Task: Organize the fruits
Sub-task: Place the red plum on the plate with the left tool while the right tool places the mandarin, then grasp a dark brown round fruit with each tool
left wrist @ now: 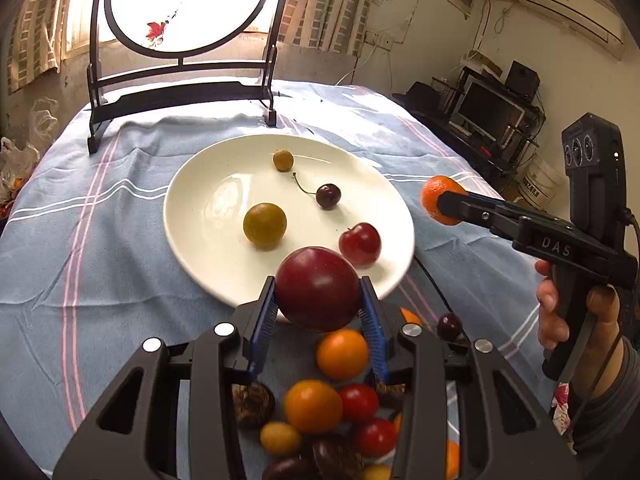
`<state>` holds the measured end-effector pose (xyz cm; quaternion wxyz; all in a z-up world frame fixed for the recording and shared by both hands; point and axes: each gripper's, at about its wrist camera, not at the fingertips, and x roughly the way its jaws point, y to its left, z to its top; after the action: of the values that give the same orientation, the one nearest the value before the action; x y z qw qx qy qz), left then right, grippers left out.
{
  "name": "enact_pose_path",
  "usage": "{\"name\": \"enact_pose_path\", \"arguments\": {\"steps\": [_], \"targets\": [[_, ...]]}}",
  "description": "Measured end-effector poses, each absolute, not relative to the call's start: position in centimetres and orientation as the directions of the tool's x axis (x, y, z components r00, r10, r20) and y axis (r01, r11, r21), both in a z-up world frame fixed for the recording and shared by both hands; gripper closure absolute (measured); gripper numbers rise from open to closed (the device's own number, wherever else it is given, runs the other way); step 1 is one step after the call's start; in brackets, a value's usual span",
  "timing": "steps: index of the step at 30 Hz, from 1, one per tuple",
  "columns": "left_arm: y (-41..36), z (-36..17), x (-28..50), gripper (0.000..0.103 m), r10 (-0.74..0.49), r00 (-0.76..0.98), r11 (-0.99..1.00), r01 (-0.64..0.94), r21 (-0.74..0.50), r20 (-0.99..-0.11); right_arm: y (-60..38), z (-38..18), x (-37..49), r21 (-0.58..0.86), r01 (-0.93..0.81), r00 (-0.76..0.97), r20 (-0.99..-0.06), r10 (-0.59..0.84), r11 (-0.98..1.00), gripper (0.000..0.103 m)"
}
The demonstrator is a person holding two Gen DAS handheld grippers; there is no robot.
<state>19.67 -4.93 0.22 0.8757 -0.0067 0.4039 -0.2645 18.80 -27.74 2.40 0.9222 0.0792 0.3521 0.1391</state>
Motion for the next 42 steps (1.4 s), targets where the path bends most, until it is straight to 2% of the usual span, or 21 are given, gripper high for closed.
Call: {"name": "enact_pose_path", "arguments": {"steps": [4,5,7,9,10,15,21,23,27,33,38,39,42], "targets": [[-6.1,-1.4,23.1,0.063,-0.433,0.489,0.872,0.440,-0.215,-0.757,-27.0,1.6,21.9,0.256,-0.200,0.704,-0.634,0.321,0.946,0.057],[-5.9,-1.6,23.6,0.061,-0.428,0.484,0.879,0.421,-0.226,-0.763,-26.9,1.5,22.0,0.251,-0.196,0.710,-0.630,0.314,0.948,0.046],[-5.0,-1.0,23.4,0.053,-0.440,0.507,0.881,0.402,-0.248,-0.742,-26.9,1.8,21.5,0.253,-0.189,0.728,-0.612,0.308,0.949,0.043],[-4.0,0.2,22.0,0.035,-0.445,0.551,0.883,0.402,-0.243,-0.706,-26.8,2.0,20.4,0.273,-0.207,0.723,-0.605,0.334,0.940,0.043],[-3.5,0.8,20.9,0.034,-0.442,0.572,0.884,0.407,-0.228,-0.691,-26.8,2.1,19.5,0.268,-0.217,0.725,-0.600,0.339,0.939,0.043],[-1.8,1.7,14.7,0.034,-0.429,0.608,0.874,0.465,-0.138,-0.668,-26.6,1.4,13.8,0.244,-0.258,0.718,-0.598,0.355,0.935,0.043],[0.1,-1.6,8.2,0.034,-0.390,0.576,0.862,0.502,-0.066,-0.719,-27.9,-1.2,7.9,0.271,-0.259,0.714,-0.593,0.373,0.927,0.043],[0.6,-2.6,7.0,0.037,-0.380,0.567,0.859,0.509,-0.051,-0.731,-28.4,-1.8,6.9,0.279,-0.255,0.716,-0.589,0.375,0.926,0.043],[0.7,-3.9,6.6,0.050,-0.351,0.553,0.857,0.515,-0.021,-0.755,-28.6,-1.7,6.3,0.286,-0.265,0.728,-0.567,0.385,0.921,0.043],[-0.6,-4.7,8.3,0.056,-0.325,0.553,0.854,0.520,0.014,-0.767,-29.0,-1.8,6.5,0.305,-0.262,0.731,-0.557,0.395,0.915,0.043],[-1.4,-5.0,8.8,0.056,-0.318,0.558,0.849,0.527,0.031,-0.767,-29.1,-1.8,6.5,0.316,-0.266,0.728,-0.554,0.404,0.911,0.043],[-1.3,-5.0,9.0,0.066,-0.332,0.548,0.848,0.530,0.011,-0.768,-29.0,-1.8,6.5,0.310,-0.269,0.728,-0.555,0.403,0.912,0.043],[-1.0,-4.9,8.6,0.066,-0.337,0.552,0.855,0.519,-0.002,-0.762,-28.4,-1.9,6.3,0.282,-0.289,0.722,-0.564,0.401,0.915,0.043]]}}
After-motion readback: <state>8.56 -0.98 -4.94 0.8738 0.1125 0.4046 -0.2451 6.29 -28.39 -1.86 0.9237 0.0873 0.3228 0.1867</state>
